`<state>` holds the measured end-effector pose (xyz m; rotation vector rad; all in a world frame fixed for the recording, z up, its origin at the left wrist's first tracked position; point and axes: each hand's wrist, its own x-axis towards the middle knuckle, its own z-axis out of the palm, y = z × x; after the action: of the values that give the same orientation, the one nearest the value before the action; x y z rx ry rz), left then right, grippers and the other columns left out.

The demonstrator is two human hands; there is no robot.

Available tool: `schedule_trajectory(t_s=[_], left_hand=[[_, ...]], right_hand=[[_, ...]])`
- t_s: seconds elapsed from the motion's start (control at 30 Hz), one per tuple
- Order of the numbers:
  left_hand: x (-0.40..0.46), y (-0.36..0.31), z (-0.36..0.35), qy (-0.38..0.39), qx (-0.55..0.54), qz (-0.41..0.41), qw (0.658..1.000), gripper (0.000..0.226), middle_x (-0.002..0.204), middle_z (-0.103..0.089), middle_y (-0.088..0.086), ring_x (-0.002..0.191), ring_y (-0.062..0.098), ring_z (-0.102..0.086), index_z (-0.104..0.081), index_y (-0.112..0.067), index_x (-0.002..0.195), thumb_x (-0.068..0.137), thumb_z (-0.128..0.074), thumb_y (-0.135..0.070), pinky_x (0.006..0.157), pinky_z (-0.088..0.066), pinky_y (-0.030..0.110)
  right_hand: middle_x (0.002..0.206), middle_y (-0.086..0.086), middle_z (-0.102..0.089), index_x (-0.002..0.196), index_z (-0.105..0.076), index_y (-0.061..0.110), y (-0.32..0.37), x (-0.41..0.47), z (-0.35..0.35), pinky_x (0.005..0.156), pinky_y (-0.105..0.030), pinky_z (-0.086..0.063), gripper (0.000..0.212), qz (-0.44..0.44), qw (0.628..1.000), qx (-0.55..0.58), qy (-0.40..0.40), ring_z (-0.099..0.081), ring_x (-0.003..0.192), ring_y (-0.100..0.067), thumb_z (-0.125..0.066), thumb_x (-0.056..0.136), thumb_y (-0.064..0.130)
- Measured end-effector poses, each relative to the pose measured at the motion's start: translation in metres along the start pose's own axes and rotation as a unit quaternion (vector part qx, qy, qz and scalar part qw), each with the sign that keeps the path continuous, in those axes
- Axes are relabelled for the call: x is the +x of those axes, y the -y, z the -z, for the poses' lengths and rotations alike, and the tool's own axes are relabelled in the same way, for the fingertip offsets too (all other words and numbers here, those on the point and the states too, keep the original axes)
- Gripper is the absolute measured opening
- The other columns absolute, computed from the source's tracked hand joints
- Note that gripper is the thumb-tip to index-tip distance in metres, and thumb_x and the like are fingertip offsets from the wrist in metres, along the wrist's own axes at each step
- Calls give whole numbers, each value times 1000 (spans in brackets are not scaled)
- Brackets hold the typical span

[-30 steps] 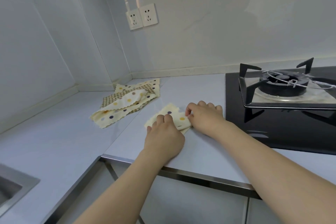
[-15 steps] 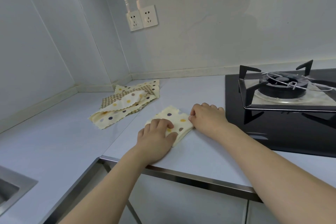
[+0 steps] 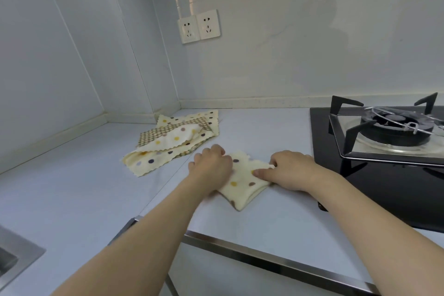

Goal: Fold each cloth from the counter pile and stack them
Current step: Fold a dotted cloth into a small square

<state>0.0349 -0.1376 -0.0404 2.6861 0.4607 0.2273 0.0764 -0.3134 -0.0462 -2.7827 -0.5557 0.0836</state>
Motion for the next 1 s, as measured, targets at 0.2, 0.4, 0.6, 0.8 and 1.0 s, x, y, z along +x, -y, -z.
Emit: schedule_trajectory(t_s=[0.2, 0.4, 0.6, 0.8, 1.0], left_hand=[[6, 6, -21, -49, -13, -23, 998, 28, 112, -54, 1, 105, 27, -46, -51, -17, 114, 93, -42, -34, 88, -32, 39], [-7, 8, -6, -31, -425, 6, 904, 30, 96, -59, -7, 82, 13, -60, -52, -26, 112, 88, -49, -7, 72, -49, 34], [-4, 9, -3, -14, -467, 32, 884, 27, 90, -67, -6, 77, 12, -64, -63, -24, 106, 89, -49, -9, 63, -53, 23], [1, 10, -7, -17, -439, 6, 898, 11, 81, -68, -6, 61, 12, -61, -60, -20, 88, 93, -56, -30, 64, -49, 29], [0, 15, -9, -36, -467, -32, 883, 25, 82, -70, -20, 79, 8, -67, -53, -34, 121, 96, -56, -32, 68, -56, 27]], right_hand=[[84, 10, -54, 78, -45, 27, -3, 5, -6, 68, -29, -34, 26, 26, 975, 216, -44, -48, 71, -9, -62, 86, 45], [105, 1, -59, 119, -50, 28, 8, 10, -7, 69, -20, -41, 33, 16, 878, 471, -85, -58, 90, -12, -61, 90, 15], [107, 2, -60, 123, -56, 19, 8, 13, -7, 72, -22, -46, 31, -58, 831, 545, -98, -59, 91, -12, -57, 93, 13], [110, -13, -67, 123, -53, 9, 9, 20, -9, 80, -37, -55, 35, -125, 719, 679, -76, -67, 94, -27, -62, 90, 12], [112, 1, -55, 128, -46, 25, 20, 17, -18, 74, -35, -54, 35, -129, 734, 654, -132, -61, 79, -18, -44, 97, 11]])
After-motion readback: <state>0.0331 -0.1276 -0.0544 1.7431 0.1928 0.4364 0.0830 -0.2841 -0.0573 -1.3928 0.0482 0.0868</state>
